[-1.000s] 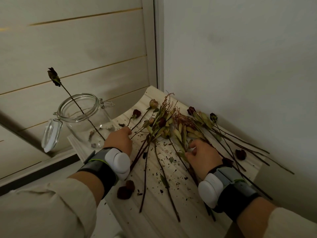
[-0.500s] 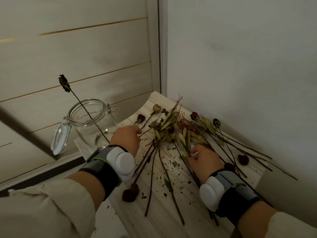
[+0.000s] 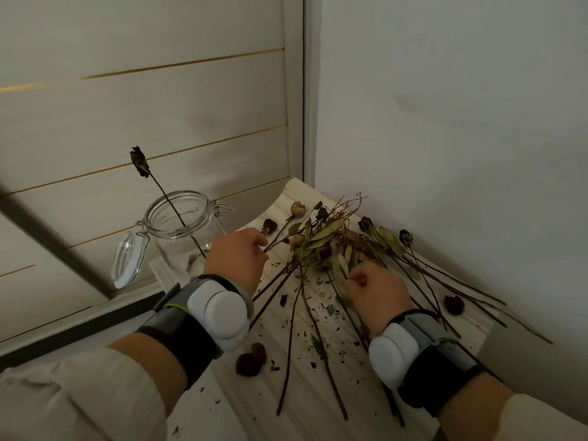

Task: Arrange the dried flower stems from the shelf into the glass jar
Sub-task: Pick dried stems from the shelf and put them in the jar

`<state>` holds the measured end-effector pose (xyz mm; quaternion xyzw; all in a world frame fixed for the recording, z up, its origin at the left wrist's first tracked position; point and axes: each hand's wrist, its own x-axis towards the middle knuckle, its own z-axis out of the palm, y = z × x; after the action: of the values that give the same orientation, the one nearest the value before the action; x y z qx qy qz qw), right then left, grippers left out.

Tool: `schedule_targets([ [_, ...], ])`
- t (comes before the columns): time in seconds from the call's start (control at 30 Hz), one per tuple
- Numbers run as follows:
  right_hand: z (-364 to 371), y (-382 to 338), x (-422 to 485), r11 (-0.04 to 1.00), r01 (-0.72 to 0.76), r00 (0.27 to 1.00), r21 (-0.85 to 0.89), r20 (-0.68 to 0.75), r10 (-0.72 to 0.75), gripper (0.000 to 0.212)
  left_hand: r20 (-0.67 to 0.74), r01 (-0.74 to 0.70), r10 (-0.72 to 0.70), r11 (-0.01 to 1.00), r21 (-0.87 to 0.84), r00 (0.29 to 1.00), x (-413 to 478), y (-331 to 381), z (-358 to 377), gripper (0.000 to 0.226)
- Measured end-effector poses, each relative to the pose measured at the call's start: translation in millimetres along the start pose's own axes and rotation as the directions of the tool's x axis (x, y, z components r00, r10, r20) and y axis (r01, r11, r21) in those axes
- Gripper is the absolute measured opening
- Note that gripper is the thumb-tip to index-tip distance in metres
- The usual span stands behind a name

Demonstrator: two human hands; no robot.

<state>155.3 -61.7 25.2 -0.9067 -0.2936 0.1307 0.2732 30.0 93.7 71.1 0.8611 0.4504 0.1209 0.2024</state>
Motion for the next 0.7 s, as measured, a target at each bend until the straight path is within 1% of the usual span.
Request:
schedule_targets([
  [0.07,-2.1,-10.2,0.4,0.997,0.012,1.000,0.073,-0.023,-0.011,0.020,0.003,0.002,-0.002,0.999,-0.033,1.000,-2.8,2.9,-2.4,0.021],
  [0.17,-4.6,-25.1,3.7,0.989,0.015,1.000,0.147,-0.005,-0.014,0.018,0.000,-0.004,0.004,0.997,-0.072,1.000,-6.0,6.6,-4.3,0.019],
  [0.27,-8.6,-35.2,11.0,0.961,-0.034,0.999,0.273,0.014,0.032,0.018,0.012,0.008,-0.007,0.993,-0.117,1.000,-8.4,7.8,-7.0,0.016],
  [0.37,-12.7,-43.7,17.0,0.875,-0.134,0.991,0.466,0.065,0.117,0.016,0.014,0.017,-0.015,0.986,-0.167,1.000,-11.5,5.7,-11.7,0.012],
  [0.47,-17.2,-55.1,26.5,0.717,-0.268,0.963,0.643,0.166,0.211,0.024,0.025,0.014,-0.010,0.984,-0.175,1.000,-18.2,4.3,-12.0,0.011],
  [0.53,-20.8,-61.0,34.7,0.652,-0.324,0.945,0.685,0.201,0.258,0.028,0.044,0.002,0.006,0.985,-0.173,0.999,-24.5,5.4,-8.4,0.012],
  [0.63,-22.8,-67.5,45.0,0.670,-0.358,0.934,0.650,0.231,0.275,0.033,0.056,-0.022,0.032,0.986,-0.168,0.998,-33.3,6.1,-2.9,0.014],
  [0.7,-20.8,-67.7,50.8,0.681,-0.374,0.927,0.630,0.260,0.269,0.033,0.065,-0.035,0.047,0.984,-0.176,0.997,-37.4,5.6,1.3,0.015],
])
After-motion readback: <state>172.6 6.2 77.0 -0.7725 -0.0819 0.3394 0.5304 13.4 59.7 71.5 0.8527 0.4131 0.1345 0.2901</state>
